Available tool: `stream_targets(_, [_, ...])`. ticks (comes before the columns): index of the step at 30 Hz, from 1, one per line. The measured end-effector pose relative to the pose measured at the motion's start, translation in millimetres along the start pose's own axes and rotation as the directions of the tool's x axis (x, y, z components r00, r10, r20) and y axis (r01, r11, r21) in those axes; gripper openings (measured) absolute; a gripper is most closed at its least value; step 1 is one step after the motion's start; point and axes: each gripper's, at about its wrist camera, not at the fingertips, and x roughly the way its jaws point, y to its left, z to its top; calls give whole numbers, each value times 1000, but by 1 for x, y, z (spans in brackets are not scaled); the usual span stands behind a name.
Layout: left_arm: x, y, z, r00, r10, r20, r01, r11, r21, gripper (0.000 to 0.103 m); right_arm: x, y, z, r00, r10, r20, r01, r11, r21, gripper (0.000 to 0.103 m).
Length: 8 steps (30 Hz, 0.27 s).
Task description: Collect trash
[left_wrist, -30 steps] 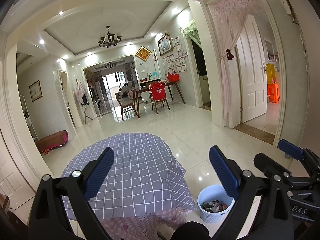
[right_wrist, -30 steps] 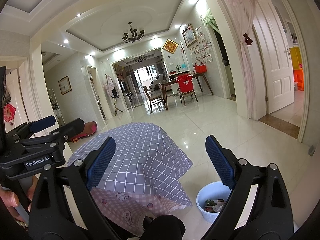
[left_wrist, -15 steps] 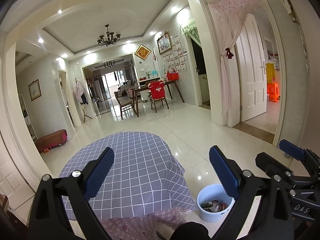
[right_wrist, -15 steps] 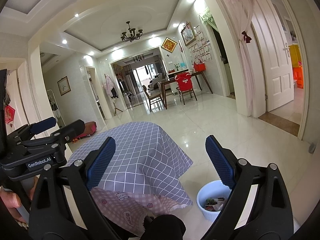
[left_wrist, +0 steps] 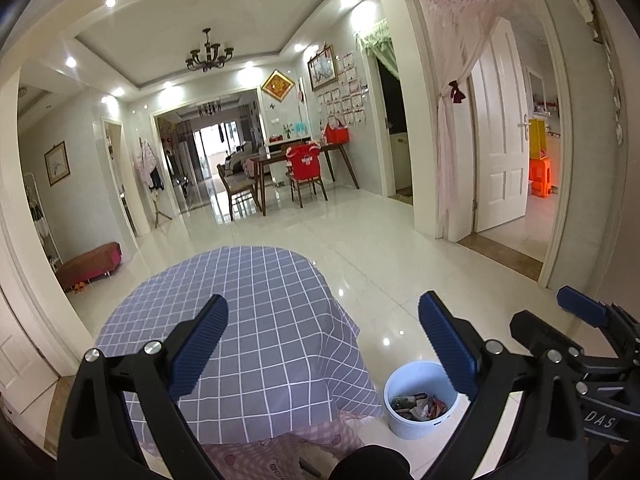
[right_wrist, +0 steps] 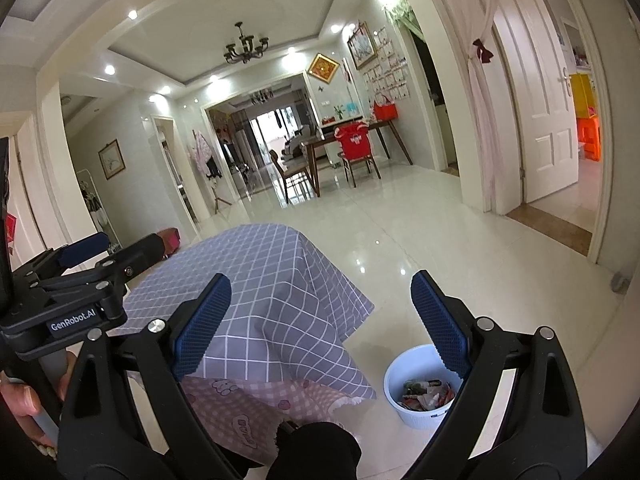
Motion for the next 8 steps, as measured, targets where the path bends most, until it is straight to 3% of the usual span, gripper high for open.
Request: stream_targets(8, [46, 53, -22, 993, 30, -117, -38, 997, -72, 94, 65, 27, -2, 994, -8, -108, 6, 1000, -27, 90])
